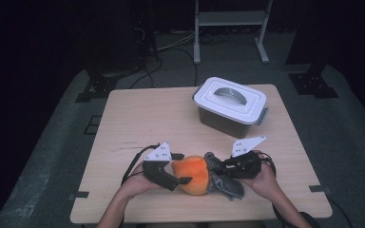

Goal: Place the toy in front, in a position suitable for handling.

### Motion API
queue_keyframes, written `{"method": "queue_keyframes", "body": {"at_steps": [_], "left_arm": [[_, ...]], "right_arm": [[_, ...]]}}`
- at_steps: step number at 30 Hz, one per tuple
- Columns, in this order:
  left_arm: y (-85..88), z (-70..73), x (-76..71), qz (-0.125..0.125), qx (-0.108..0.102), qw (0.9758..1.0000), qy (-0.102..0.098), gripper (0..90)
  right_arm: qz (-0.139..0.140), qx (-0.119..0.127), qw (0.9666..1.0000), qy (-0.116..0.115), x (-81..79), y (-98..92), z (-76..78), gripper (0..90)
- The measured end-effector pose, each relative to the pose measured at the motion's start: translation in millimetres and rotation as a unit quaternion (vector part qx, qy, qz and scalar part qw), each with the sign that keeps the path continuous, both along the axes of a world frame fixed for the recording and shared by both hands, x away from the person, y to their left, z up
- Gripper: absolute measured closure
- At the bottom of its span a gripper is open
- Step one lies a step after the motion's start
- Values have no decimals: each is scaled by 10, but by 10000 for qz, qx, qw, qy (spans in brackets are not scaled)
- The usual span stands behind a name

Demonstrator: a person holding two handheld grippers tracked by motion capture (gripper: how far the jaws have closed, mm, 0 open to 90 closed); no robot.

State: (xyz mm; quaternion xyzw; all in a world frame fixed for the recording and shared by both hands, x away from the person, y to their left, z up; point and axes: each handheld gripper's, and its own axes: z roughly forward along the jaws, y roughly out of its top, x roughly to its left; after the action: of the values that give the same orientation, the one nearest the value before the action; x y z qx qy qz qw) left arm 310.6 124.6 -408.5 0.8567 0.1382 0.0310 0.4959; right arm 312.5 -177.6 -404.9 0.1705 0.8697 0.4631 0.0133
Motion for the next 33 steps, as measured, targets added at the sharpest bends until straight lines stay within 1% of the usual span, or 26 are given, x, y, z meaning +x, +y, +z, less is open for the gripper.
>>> {"method": "queue_keyframes", "body": {"at_steps": [1, 2, 3, 4, 5, 7, 8, 9, 10, 11, 13, 14, 15, 16, 17, 18, 20, 21, 22, 23, 24, 26, 29, 31, 32, 33], "left_arm": [[18, -13, 3, -45, -38, 10000, 20, 215], [31, -10, 3, -53, -57, 10000, 39, 319], [41, -2, 2, -62, -40, 10000, 15, 319], [49, 13, -2, -55, -68, 10000, 11, 387], [51, 29, -4, -33, -82, 10000, -6, 428], [48, 57, -10, -10, -105, 9999, -37, 458], [48, 106, -26, 13, -157, 9998, -95, 469], [48, 106, -26, 13, -157, 9998, -95, 471], [42, 164, -40, 31, -71, 9999, -145, 472], [42, 164, -40, 31, -71, 9999, -145, 473], [2, 196, -72, 26, 57, 9998, -196, 473], [-24, 201, -81, 16, 118, 9996, -240, 472], [-50, 201, -91, 10, 99, 9997, -229, 468], [-71, 198, -95, -10, 88, 9997, -236, 460], [-81, 196, -95, -17, 87, 9997, -247, 460], [-91, 191, -93, 8, 78, 9997, -248, 451], [-95, 173, -91, 6, 74, 9996, -259, 411], [-93, 163, -87, 12, 78, 9996, -275, 376], [-92, 152, -83, 59, 30, 9997, -251, 342], [-86, 146, -72, 60, 16, 9997, -240, 289], [-78, 138, -61, 52, -3, 9998, -192, 256], [-59, 112, -39, 49, 38, 9999, -124, 184], [-21, 47, -6, 98, 88, 9999, -6, 154], [-14, 0, 13, 88, 25, 9999, 109, 158], [-15, -12, 12, 58, -9, 9999, 106, 230], [-19, -20, 6, 28, -56, 9999, 82, 230]], "right_arm": [[4, -34, 10000, 17, 6, 3, -13, 775], [35, -50, 9999, 138, 32, -2, -39, 775], [35, -50, 9999, 138, 32, -2, -39, 775], [36, -44, 9998, 179, 43, -10, -43, 774], [16, -74, 9997, 211, 55, -27, -44, 774], [-45, -134, 9997, 175, 64, -57, -30, 774], [-83, -16, 9999, 113, 51, -94, 29, 774], [-83, -16, 9999, 113, 51, -94, 29, 774], [-92, 142, 9999, 6, 28, -120, 108, 774], [-92, 142, 9999, 6, 28, -120, 108, 774], [-12, 482, 9988, -93, -12, -135, 213, 774], [49, 612, 9980, -178, -47, -124, 280, 774], [94, 700, 9972, -226, -75, -106, 324, 774], [180, 673, 9971, -304, -115, -47, 363, 772], [180, 673, 9971, -304, -115, -47, 363, 772], [188, 601, 9974, -342, -122, -21, 355, 772], [211, 422, 9984, -312, -111, 32, 279, 771], [194, 339, 9988, -282, -96, 41, 239, 772], [185, 314, 9990, -242, -80, 41, 205, 772], [172, 308, 9992, -193, -66, 32, 183, 772], [162, 304, 9992, -179, -58, 25, 170, 772], [110, 280, 9995, -133, -42, 1, 146, 772], [69, 265, 9996, -103, -23, -34, 123, 772], [36, 255, 9997, -46, -5, -60, 103, 772], [21, 245, 9997, 4, 6, -73, 87, 773], [21, 245, 9997, 4, 6, -73, 87, 773]]}}
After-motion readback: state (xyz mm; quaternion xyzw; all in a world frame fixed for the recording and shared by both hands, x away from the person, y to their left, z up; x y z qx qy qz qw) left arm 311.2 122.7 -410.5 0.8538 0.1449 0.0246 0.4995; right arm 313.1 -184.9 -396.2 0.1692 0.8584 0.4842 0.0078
